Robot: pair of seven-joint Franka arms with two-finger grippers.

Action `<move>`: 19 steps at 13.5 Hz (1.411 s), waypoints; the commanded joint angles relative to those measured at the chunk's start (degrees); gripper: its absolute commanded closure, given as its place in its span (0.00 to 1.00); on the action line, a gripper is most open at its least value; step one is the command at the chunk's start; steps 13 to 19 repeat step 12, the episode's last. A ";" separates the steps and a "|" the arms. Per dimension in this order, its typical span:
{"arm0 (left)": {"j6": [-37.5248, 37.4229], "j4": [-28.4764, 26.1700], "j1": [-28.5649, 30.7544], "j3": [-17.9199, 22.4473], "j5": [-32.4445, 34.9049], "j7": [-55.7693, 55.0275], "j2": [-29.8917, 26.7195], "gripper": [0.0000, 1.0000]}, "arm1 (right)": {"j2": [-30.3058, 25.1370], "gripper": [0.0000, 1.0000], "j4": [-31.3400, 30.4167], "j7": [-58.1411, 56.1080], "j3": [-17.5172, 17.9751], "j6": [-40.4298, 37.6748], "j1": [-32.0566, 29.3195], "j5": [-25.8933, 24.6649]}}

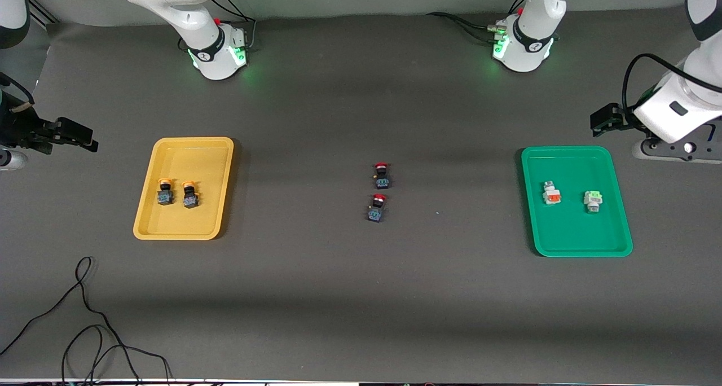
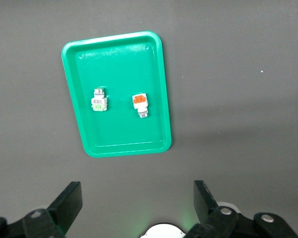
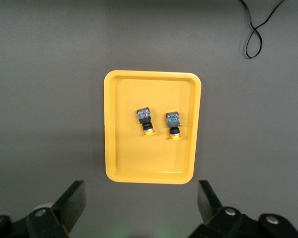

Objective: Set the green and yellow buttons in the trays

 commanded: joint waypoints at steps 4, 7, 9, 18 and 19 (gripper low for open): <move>0.40 -0.28 0.64 -0.57 0.46 0.54 -0.27 0.00 | -0.30 0.00 0.45 3.14 1.91 0.26 -2.15 -1.26; 0.31 -0.37 0.64 -0.57 0.46 0.45 -0.27 0.00 | -0.39 0.00 0.45 3.14 2.01 0.26 -1.54 -1.34; 0.31 -0.37 0.73 -0.57 0.46 0.45 -0.27 0.00 | -0.39 0.00 0.54 3.14 2.01 0.26 -1.63 -1.34; 0.22 -0.28 0.73 -0.57 0.46 0.10 -0.01 0.00 | -0.39 0.00 0.54 3.14 1.92 0.26 -1.54 -1.34; 0.22 -0.28 0.73 -0.57 0.46 0.10 -0.01 0.00 | -0.39 0.00 0.54 3.14 1.92 0.26 -1.54 -1.34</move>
